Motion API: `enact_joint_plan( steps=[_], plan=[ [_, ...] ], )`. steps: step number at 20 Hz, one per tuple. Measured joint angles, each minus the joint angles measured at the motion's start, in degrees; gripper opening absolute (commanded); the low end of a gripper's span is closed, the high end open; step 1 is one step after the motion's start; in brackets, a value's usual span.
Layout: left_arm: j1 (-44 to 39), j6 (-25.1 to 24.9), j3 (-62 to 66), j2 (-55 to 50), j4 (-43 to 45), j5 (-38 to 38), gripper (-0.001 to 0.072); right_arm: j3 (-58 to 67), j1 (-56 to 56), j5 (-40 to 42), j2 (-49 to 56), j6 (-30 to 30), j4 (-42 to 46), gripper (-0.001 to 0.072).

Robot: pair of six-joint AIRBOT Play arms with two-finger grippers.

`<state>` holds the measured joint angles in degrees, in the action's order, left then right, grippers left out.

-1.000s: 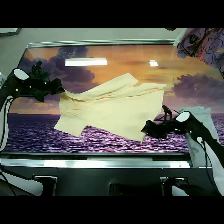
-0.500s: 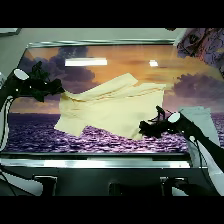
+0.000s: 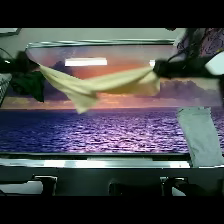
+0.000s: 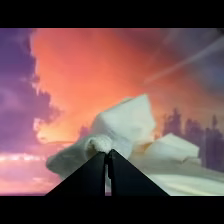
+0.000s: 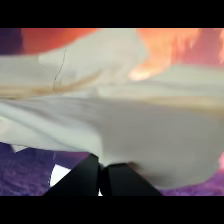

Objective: Fold the clothes and pants, and hang the long-sleeved shirts on hangers.

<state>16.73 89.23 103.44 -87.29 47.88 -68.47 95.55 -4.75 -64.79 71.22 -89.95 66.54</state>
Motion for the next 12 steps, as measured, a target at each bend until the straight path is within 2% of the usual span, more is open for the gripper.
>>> enact_joint_plan(
  steps=[4, 7, 12],
  plan=[
    [6.21, 2.71, 5.38, 12.13, -1.51, -4.92, 0.0016, 18.56, -0.02, -5.6, -5.99, -2.36, 7.93, 0.0029],
    [9.62, 5.6, 6.71, 22.38, -0.24, -8.48, 0.0016, 23.23, -0.02, -8.63, -12.74, -4.98, 10.91, 0.0029],
    [11.61, 11.43, 7.37, 36.13, 10.73, -10.05, 0.0015, 25.0, -0.04, -11.5, -18.82, -10.03, 12.79, 0.0029]
  ],
)
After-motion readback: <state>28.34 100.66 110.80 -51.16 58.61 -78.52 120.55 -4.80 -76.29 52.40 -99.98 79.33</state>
